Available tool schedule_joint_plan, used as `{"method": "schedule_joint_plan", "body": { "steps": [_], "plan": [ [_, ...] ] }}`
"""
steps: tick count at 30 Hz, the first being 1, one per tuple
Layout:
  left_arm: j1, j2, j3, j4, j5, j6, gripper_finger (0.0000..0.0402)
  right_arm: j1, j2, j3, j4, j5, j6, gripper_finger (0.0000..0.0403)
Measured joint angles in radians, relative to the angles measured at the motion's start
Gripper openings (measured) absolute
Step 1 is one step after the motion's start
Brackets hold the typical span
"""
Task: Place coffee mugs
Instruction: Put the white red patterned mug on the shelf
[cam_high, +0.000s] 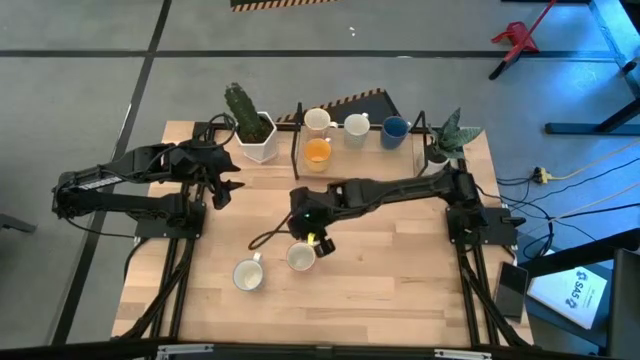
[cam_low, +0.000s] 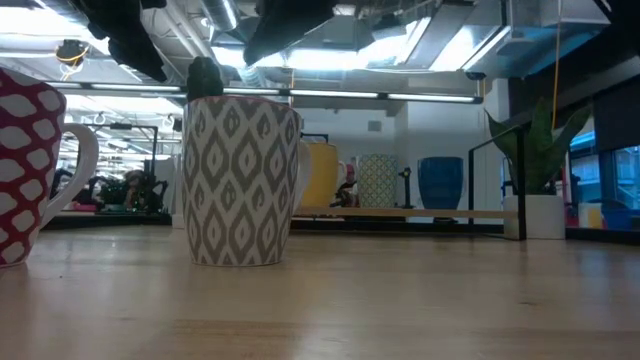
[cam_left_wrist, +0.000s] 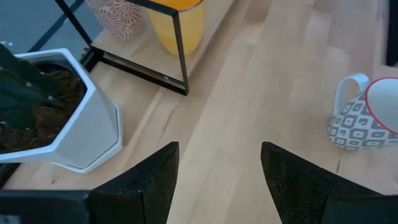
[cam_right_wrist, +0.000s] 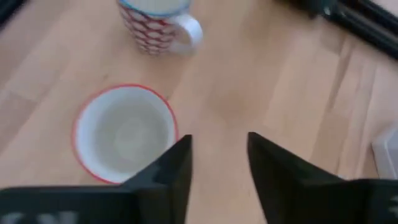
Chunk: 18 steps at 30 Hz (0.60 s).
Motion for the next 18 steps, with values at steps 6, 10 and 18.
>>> {"method": "schedule_joint_plan", "body": {
  "steps": [6, 10, 18],
  "plan": [
    [0.0, 0.0, 0.0, -0.012, 0.0, 0.0, 0.0222, 0.005, 0.072, -0.001, -0.022, -0.007, 0.059, 0.021],
    [0.0, 0.0, 0.0, -0.021, 0.0, 0.0, 0.0222, 0.034, 0.119, -0.002, -0.041, -0.058, 0.076, 0.0212],
    [0.0, 0.0, 0.0, -0.028, 0.0, 0.0, 0.0222, 0.045, 0.133, -0.001, -0.09, 0.043, 0.121, 0.0173]
  ]
}}
